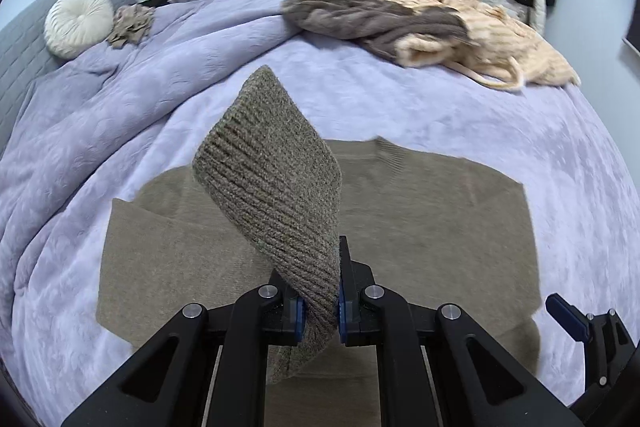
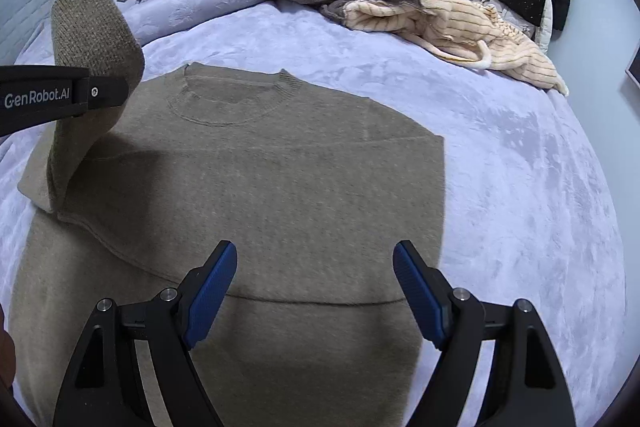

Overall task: Fold small clothes
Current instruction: 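Lift the cuff with the left tool and fold the sleeve across the body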

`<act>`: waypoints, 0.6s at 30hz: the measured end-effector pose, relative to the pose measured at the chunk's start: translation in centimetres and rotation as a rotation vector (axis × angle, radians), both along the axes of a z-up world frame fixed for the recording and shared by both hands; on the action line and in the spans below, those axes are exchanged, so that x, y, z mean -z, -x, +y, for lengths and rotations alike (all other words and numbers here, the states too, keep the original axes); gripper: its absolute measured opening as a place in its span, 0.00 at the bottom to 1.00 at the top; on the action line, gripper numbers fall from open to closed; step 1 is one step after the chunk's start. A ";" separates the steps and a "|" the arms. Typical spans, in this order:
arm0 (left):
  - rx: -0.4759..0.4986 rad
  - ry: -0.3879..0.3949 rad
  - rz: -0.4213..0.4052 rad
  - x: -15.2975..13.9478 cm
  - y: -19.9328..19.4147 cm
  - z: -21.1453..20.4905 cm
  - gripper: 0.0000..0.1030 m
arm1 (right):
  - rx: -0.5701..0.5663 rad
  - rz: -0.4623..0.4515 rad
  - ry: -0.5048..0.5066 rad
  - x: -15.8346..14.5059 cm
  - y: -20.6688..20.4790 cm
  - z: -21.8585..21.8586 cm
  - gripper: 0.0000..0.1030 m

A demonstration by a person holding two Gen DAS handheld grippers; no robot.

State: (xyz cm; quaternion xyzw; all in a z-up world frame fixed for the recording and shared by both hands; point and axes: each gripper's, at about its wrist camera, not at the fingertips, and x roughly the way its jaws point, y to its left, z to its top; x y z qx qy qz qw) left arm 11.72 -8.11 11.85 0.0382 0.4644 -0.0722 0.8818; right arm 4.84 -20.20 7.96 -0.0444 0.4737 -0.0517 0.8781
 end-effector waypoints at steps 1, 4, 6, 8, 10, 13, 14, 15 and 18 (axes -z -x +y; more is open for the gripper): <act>0.017 -0.005 0.001 0.1 0.4 -1.0 0.12 | 0.011 -0.004 -0.002 0.0 0.4 -0.7 0.81; 0.057 -0.026 0.005 0.5 1.2 -3.7 0.12 | 0.046 -0.008 -0.020 0.2 1.4 -3.1 0.81; 0.072 -0.036 0.017 1.0 1.5 -5.1 0.12 | 0.065 -0.007 -0.031 0.4 1.8 -4.3 0.81; 0.084 -0.046 0.026 1.4 2.0 -6.2 0.12 | 0.080 -0.011 -0.046 0.6 2.2 -5.4 0.81; 0.111 -0.058 0.027 1.7 2.7 -7.2 0.12 | 0.087 -0.018 -0.058 0.6 2.6 -6.1 0.81; 0.163 -0.078 0.022 2.0 4.5 -8.7 0.12 | 0.098 -0.030 -0.073 0.6 3.1 -6.9 0.81; 0.178 -0.087 0.019 2.1 5.1 -9.2 0.12 | 0.104 -0.034 -0.079 0.6 3.2 -7.3 0.81; 0.196 -0.097 0.017 2.3 5.6 -9.8 0.12 | 0.110 -0.035 -0.083 0.7 3.4 -7.5 0.80; 0.236 -0.136 0.019 3.3 6.6 -10.8 0.12 | 0.129 -0.029 -0.092 1.1 3.6 -8.4 0.80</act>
